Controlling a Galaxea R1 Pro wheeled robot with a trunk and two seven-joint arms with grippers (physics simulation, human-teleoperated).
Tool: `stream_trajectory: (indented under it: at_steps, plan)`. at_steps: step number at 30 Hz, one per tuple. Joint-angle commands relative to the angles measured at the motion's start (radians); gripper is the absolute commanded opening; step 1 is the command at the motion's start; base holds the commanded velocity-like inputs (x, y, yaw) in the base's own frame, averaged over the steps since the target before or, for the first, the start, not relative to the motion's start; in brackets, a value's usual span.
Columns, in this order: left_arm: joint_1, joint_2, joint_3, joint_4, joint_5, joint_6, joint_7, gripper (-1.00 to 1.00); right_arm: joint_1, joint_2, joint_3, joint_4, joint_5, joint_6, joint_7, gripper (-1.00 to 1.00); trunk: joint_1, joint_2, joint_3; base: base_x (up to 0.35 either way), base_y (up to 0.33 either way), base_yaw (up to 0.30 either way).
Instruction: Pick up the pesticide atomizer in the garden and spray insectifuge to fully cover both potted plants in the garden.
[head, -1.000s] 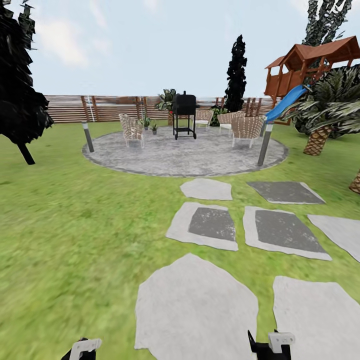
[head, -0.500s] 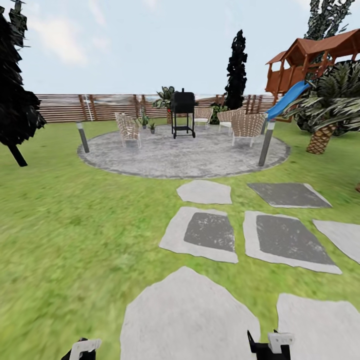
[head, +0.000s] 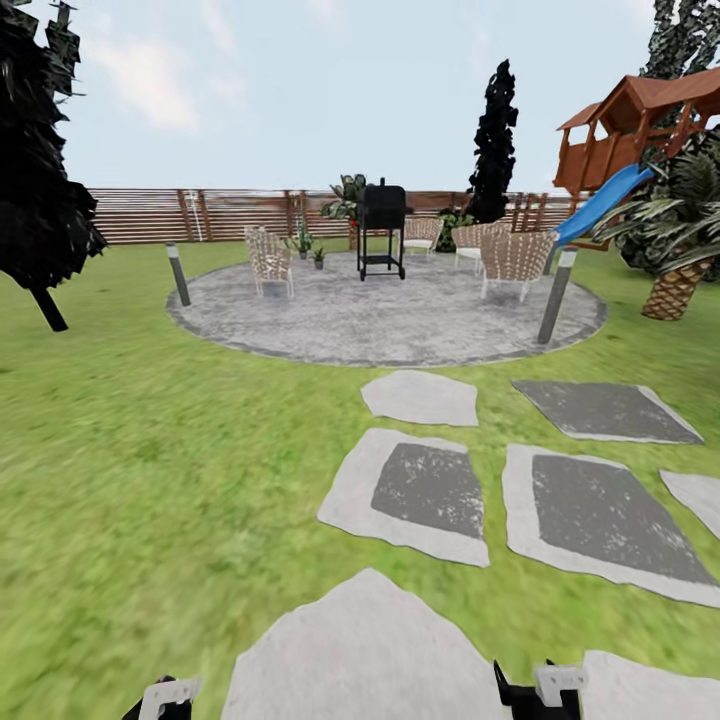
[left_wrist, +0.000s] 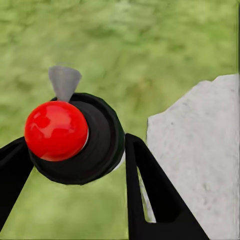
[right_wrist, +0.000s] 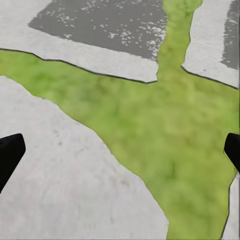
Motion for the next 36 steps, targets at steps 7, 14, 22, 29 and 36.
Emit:
stream_trajectory:
  at_steps: [7,14,22,29,36]
  plan:
    - [-0.001,0.0,0.001,0.001,0.002,-0.003,-0.001,-1.0,-0.001,0.0,-0.009,0.0,0.007,-0.003,0.005,1.0,0.0,0.0,-0.001,0.338,-0.128,0.004]
    - [-0.001,0.0,0.001,0.001,0.003,-0.003,0.0,-1.0,-0.001,-0.001,-0.009,0.0,0.006,-0.003,0.005,1.0,0.0,0.0,-0.001,0.338,-0.121,0.0]
    - [-0.001,0.0,0.001,0.001,0.003,-0.003,0.001,-1.0,-0.001,-0.001,-0.009,0.0,0.007,-0.003,0.005,1.0,0.0,0.0,-0.001,0.338,-0.118,0.0]
    - [-0.001,0.0,0.001,0.001,0.004,-0.003,0.001,-1.0,-0.001,-0.001,-0.009,-0.001,0.007,-0.003,0.005,1.0,0.0,0.0,-0.001,0.338,-0.118,0.0]
    - [-0.001,0.0,0.002,0.001,0.003,-0.003,0.001,-1.0,-0.001,-0.001,-0.009,0.0,0.007,-0.003,0.005,1.0,0.0,0.0,-0.001,0.338,-0.116,0.0]
